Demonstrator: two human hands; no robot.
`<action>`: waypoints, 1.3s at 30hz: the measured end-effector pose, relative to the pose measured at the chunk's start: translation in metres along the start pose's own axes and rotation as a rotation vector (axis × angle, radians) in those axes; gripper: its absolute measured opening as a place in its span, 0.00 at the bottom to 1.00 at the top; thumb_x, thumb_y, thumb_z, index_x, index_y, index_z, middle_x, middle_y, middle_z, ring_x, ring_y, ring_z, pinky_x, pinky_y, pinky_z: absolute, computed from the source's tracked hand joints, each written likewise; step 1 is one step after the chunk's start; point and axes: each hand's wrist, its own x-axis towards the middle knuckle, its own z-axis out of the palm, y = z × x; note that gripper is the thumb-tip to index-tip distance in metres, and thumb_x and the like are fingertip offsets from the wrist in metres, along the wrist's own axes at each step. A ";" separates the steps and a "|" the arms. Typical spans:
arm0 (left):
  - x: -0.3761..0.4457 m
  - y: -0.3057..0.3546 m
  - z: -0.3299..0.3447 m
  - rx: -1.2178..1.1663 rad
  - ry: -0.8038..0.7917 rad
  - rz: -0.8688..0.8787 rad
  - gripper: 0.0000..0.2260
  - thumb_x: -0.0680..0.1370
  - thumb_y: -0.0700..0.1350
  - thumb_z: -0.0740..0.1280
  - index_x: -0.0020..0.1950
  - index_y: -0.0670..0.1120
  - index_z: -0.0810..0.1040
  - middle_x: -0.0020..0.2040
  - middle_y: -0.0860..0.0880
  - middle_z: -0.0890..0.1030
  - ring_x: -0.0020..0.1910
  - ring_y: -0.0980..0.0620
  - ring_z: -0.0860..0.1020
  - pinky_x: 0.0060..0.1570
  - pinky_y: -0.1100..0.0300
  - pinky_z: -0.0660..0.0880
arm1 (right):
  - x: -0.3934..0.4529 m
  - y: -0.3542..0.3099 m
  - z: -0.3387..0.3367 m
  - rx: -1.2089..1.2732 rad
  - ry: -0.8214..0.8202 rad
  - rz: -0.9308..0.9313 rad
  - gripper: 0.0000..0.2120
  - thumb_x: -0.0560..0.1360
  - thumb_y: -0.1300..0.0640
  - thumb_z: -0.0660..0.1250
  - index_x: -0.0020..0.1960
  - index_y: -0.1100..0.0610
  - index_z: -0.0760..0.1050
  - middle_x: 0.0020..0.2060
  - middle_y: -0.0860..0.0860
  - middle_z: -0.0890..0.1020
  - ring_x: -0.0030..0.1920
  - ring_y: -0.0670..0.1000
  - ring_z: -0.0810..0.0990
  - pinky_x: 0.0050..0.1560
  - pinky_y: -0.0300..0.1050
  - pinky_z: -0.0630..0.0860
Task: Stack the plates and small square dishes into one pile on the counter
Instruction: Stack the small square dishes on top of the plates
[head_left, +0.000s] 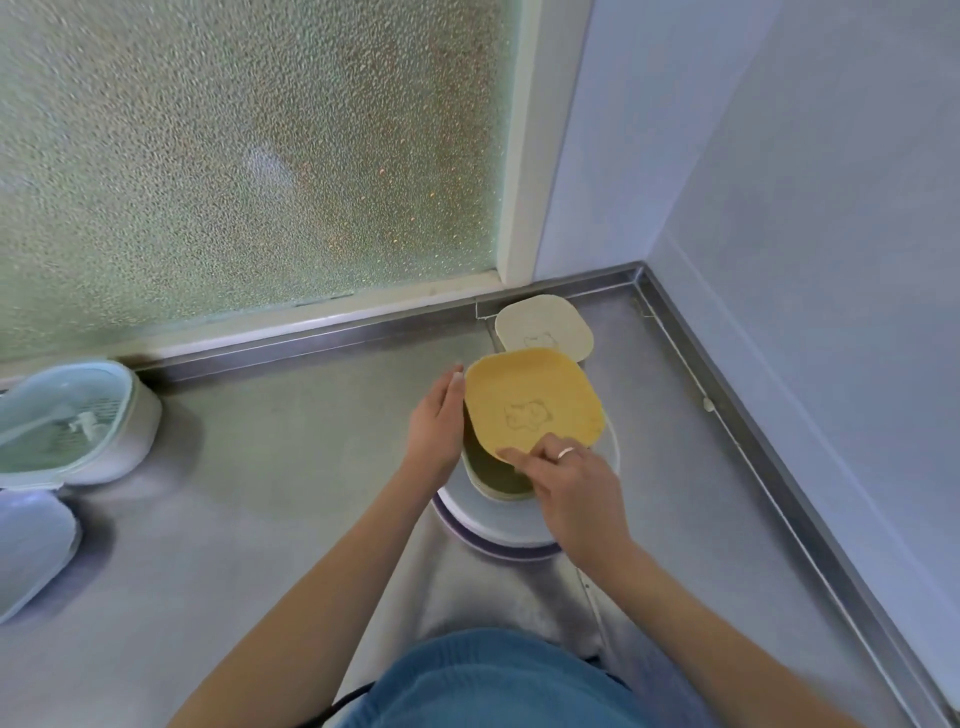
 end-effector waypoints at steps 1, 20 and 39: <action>-0.002 0.001 -0.002 -0.001 -0.003 -0.009 0.19 0.81 0.52 0.55 0.71 0.49 0.69 0.68 0.50 0.74 0.68 0.51 0.71 0.66 0.58 0.65 | -0.006 -0.004 0.004 -0.002 -0.032 -0.012 0.18 0.66 0.63 0.75 0.54 0.51 0.82 0.36 0.51 0.80 0.34 0.52 0.79 0.33 0.41 0.75; -0.011 -0.022 0.001 0.445 -0.012 0.162 0.20 0.82 0.41 0.53 0.75 0.49 0.62 0.64 0.41 0.77 0.59 0.41 0.76 0.56 0.58 0.70 | 0.024 0.034 0.020 0.172 -0.387 0.551 0.30 0.80 0.44 0.47 0.77 0.50 0.39 0.77 0.49 0.51 0.72 0.56 0.62 0.69 0.55 0.62; 0.013 -0.043 -0.009 0.462 0.052 -0.021 0.19 0.82 0.39 0.53 0.72 0.48 0.68 0.66 0.46 0.76 0.65 0.46 0.74 0.60 0.63 0.67 | 0.130 0.128 0.070 0.560 -0.486 1.027 0.16 0.77 0.58 0.54 0.58 0.64 0.74 0.59 0.61 0.77 0.51 0.57 0.74 0.49 0.48 0.70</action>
